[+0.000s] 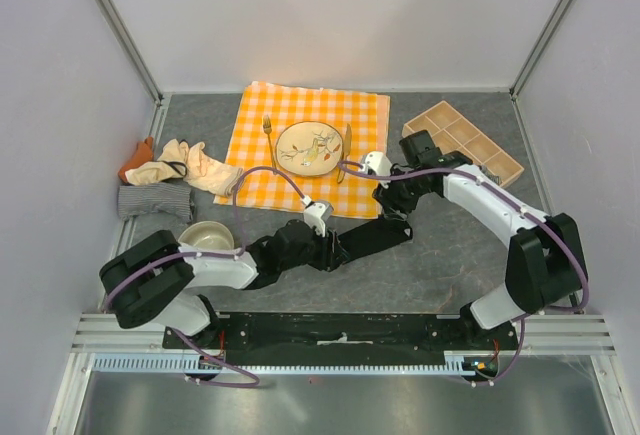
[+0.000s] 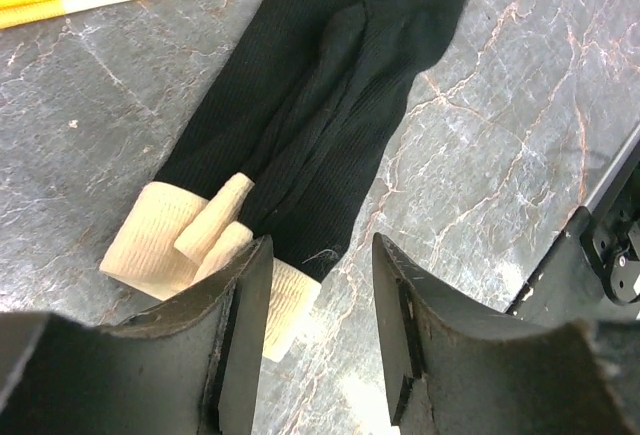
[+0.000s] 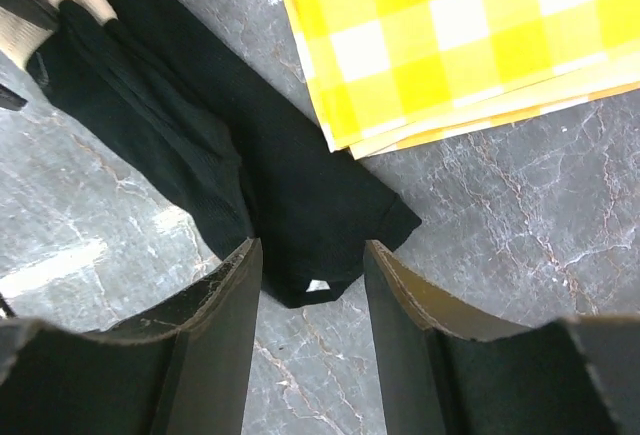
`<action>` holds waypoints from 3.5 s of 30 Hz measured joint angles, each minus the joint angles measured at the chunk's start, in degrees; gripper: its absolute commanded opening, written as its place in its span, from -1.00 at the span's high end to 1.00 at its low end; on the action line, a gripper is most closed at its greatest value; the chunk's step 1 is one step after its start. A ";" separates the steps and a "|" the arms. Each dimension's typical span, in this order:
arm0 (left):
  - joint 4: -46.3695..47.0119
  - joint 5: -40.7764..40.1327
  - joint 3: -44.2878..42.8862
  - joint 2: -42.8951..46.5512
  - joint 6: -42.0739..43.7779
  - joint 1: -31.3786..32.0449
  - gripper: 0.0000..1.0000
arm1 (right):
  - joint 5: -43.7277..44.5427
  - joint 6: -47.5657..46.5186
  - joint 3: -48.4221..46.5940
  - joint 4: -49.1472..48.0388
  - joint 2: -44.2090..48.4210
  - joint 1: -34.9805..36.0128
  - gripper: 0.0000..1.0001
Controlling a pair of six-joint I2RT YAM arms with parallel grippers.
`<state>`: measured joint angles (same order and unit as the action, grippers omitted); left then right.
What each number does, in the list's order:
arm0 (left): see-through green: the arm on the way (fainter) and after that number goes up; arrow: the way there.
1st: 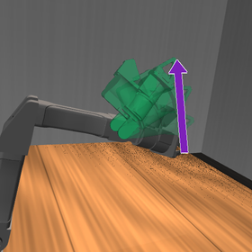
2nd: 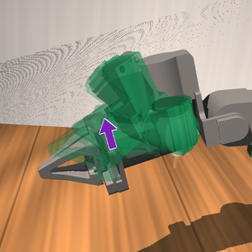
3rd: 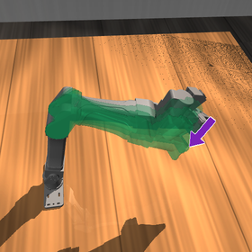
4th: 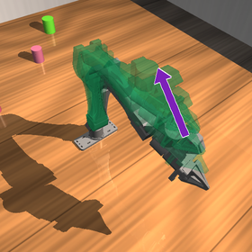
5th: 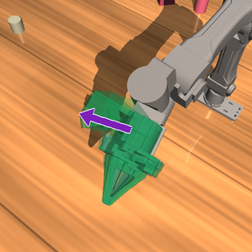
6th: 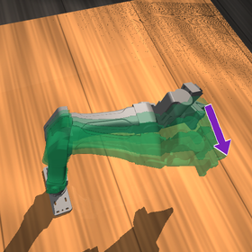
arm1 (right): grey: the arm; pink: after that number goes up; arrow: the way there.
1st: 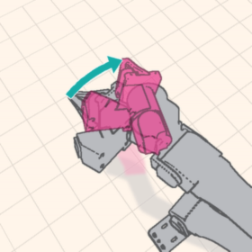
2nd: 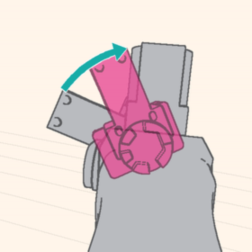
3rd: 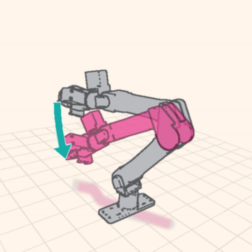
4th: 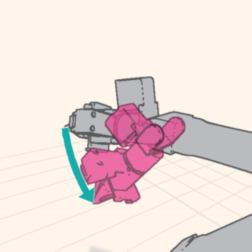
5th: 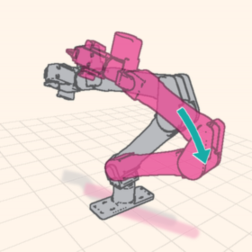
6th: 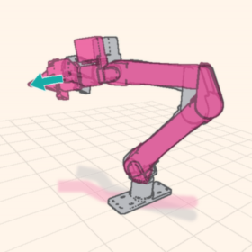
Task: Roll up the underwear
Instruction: Fold the underwear at the center of the board.
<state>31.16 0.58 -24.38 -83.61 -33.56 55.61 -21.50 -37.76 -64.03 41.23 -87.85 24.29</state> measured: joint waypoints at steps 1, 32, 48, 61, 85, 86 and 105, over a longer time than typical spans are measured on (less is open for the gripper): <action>-1.22 0.04 -0.31 0.63 0.24 0.00 -0.06 | -1.20 0.04 0.00 0.07 0.52 -0.72 -0.08; -29.57 12.76 -25.97 -4.81 29.97 -3.89 -0.24 | -25.29 1.22 9.01 -3.91 11.78 -9.16 -0.80; -35.89 16.09 -33.99 -18.69 39.21 -5.77 -0.39 | -28.20 -1.97 8.22 0.11 10.80 -9.53 -0.78; -36.79 22.56 -36.28 -21.75 39.15 -9.90 -0.21 | -29.29 -3.69 7.69 2.27 9.49 -9.53 -0.76; -20.83 24.90 -8.22 -5.18 9.51 -12.81 0.97 | -30.97 -14.29 8.17 7.96 9.31 -7.19 -0.58; -19.58 23.61 -5.29 -2.69 5.99 -12.81 0.97 | -30.03 -14.38 8.63 7.65 9.55 -5.68 -0.57; -14.25 -13.81 9.77 9.99 -61.02 -1.99 0.97 | -4.44 -16.68 12.55 -10.19 11.96 36.63 -0.61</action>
<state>16.91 -13.23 -14.61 -73.63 -94.59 53.63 -25.93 -54.43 -51.48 31.05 -75.90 60.93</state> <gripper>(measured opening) 0.035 0.807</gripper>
